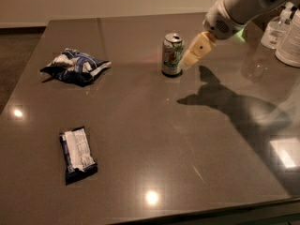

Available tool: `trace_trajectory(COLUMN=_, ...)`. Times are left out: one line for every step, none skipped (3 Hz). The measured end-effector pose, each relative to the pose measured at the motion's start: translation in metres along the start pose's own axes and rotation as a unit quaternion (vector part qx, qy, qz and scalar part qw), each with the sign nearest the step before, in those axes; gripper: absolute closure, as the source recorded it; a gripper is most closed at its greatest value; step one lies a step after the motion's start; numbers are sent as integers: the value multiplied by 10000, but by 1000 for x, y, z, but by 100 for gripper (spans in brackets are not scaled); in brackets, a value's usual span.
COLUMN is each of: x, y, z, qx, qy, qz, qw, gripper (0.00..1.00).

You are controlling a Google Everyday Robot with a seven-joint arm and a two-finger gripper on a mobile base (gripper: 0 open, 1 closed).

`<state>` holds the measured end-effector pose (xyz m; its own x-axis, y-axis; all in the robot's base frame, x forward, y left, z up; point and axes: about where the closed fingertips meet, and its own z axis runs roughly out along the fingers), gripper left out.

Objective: Knock 7up can over

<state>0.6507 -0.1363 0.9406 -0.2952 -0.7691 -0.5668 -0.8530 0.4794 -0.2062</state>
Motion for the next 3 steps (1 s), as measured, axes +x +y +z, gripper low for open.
trace_trajectory(x=-15, y=-3, z=31, qx=-206, qy=-89, qz=11, qw=9997, gripper=0)
trace_trajectory(x=-23, y=-10, z=53, qx=-335, qy=-174, qz=54, qw=9993, gripper=0)
trace_trajectory(x=-32, y=-12, z=67, qx=-502, qy=-277, qz=84, qw=9983, gripper=17)
